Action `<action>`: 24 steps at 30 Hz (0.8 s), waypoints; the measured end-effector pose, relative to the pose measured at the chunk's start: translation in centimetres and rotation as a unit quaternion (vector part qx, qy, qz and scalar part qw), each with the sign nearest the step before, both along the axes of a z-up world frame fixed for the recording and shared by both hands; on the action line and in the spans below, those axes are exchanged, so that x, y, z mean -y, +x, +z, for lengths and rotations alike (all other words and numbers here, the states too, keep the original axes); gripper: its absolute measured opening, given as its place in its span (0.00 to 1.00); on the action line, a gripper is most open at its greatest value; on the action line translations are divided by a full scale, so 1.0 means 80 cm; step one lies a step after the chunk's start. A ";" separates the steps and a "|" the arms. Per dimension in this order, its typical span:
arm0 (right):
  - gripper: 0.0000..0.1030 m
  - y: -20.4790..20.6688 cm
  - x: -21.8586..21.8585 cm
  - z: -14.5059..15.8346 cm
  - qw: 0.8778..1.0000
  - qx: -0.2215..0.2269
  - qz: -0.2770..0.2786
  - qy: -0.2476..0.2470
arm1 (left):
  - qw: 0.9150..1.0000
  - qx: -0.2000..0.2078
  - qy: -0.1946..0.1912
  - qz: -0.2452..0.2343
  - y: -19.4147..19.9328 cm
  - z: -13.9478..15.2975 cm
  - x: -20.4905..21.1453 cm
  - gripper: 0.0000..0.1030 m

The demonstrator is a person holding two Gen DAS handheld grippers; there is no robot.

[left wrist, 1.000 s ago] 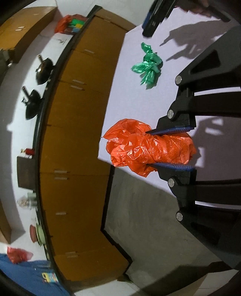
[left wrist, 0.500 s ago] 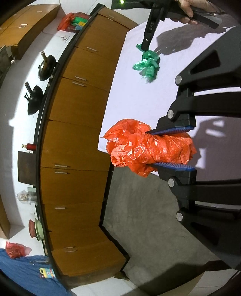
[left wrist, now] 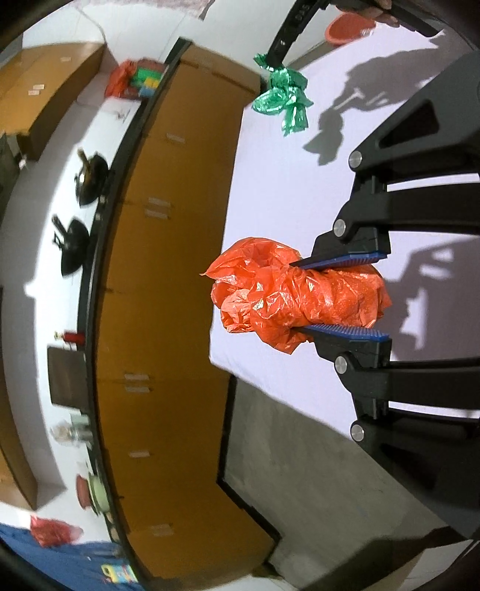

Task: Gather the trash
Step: 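Carry the red bag over the basket with the left gripper while the right carries the green bag there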

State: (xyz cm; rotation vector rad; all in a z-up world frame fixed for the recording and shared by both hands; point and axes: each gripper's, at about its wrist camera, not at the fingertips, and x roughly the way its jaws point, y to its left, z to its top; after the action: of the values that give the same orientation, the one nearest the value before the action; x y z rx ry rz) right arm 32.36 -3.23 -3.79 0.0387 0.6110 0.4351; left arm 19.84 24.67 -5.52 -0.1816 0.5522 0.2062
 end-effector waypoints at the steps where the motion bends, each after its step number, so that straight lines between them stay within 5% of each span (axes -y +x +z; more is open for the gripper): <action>1: 0.09 -0.008 0.012 0.007 1.000 0.007 -0.006 -0.001 | 1.000 0.004 -0.001 -0.010 -0.001 0.005 0.010 0.26; 12: 0.09 -0.118 0.187 0.076 0.989 0.069 -0.128 0.007 | 0.991 0.031 -0.024 -0.130 -0.008 0.042 0.141 0.26; 24: 0.09 -0.212 0.337 0.073 0.958 0.101 -0.268 -0.007 | 0.965 0.038 -0.028 -0.259 -0.011 0.055 0.299 0.26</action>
State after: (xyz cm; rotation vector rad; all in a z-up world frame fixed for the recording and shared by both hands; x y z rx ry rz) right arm 15.36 -30.17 2.07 0.1417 0.3787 -0.0927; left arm 18.94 0.79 -1.13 -0.0949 0.5126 -0.3250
